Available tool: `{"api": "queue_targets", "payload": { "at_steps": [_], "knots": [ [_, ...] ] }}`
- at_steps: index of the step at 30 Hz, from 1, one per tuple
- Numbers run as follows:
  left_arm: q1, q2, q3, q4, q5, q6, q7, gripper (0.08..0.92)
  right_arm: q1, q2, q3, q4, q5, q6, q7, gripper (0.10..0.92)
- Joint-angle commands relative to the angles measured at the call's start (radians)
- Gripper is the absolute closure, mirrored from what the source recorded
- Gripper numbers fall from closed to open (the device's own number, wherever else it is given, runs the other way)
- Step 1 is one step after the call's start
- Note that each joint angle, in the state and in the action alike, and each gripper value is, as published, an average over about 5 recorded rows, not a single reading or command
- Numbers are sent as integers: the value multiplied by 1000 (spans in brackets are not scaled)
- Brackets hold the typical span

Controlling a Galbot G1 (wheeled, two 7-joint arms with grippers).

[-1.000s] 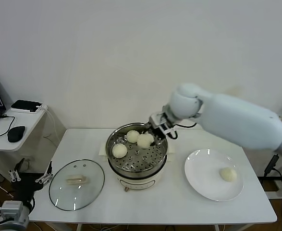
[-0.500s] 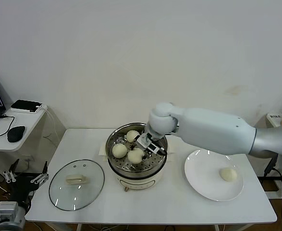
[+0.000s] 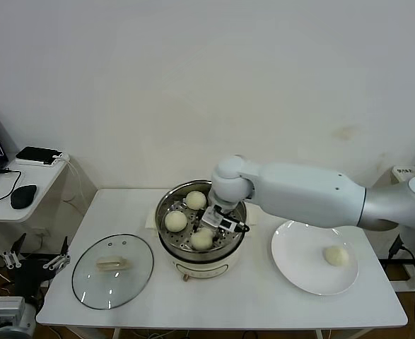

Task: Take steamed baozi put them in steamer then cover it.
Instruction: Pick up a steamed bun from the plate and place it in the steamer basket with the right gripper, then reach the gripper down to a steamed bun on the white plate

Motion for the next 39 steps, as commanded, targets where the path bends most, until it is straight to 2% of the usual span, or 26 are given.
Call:
{"api": "queue_targets", "payload": {
  "at_steps": [1,5,10,13,18,24,28,33,39],
  "knots": [
    [-3,1,3,2,0,0,0,177,2,7,-11,4,-13,42,-21,445],
    [-5,3,4,4,0,0,0,177,4,3,-2,6,-12,43,-10,395],
    [-8,5,4,6,0,0,0,177,24,-9,25,-6,-21,45,-21,261],
    [-8,6,4,6,0,0,0,177,39,-29,59,-8,-25,30,-44,213],
    [-8,10,4,5,1,0,1,177,53,-90,147,-15,-9,-75,-76,203],
    [-18,23,13,8,1,2,1,177,44,-197,252,-53,-9,-290,-50,202],
    [-25,29,24,11,1,2,1,177,19,-294,287,-43,18,-375,-30,203],
    [-33,39,39,13,1,2,2,177,-61,-471,337,3,23,-393,-27,203],
    [-46,45,66,16,9,4,2,177,-282,-627,508,8,-33,-331,-65,203]
  ]
}}
